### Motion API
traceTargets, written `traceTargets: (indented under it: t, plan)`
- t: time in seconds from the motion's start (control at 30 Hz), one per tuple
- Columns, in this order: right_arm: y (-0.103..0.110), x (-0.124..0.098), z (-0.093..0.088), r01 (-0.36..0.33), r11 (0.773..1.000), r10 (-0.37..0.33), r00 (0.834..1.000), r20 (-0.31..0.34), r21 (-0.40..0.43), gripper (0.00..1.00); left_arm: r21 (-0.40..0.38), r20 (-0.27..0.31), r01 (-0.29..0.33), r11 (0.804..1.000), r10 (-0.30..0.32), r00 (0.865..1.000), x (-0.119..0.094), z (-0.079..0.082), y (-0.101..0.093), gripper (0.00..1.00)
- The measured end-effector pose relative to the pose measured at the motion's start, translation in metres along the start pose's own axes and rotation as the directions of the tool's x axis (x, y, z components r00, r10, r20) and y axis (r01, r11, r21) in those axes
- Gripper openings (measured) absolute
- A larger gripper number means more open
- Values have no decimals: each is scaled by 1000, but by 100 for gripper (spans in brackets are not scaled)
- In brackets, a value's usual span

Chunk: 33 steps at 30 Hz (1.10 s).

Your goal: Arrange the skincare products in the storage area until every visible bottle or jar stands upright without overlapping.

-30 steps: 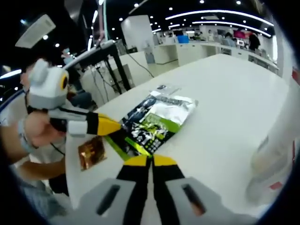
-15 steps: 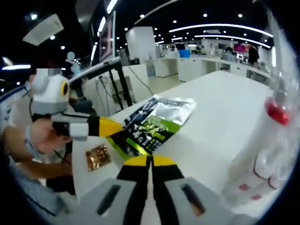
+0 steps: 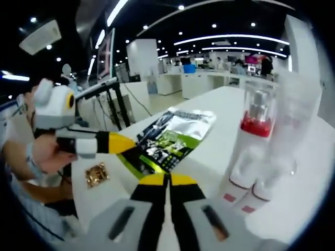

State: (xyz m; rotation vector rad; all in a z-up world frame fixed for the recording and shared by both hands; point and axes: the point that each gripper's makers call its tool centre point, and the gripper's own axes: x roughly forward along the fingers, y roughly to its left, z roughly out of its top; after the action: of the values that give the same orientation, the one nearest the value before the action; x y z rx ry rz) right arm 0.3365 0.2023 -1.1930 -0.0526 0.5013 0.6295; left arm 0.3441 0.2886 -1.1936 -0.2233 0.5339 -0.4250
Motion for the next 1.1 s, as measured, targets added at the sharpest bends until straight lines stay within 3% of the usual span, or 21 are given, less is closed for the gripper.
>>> traceTargets:
  t: [0.1, 0.5, 1.1]
  plan:
    - [-6, -1, -2, 24, 999, -24, 1000, -3, -30, 1, 35, -11, -3, 999, 4, 1000, 5, -1, -4, 0]
    - [-20, 0, -23, 97, 992, -102, 993, -59, -77, 1, 54, -81, 0, 999, 5, 997, 24, -20, -9, 0]
    - [-34, 8, -39, 153, 971, -176, 977, -118, -185, 2, 0, -145, -24, 1000, 24, 989, 47, -38, -5, 0]
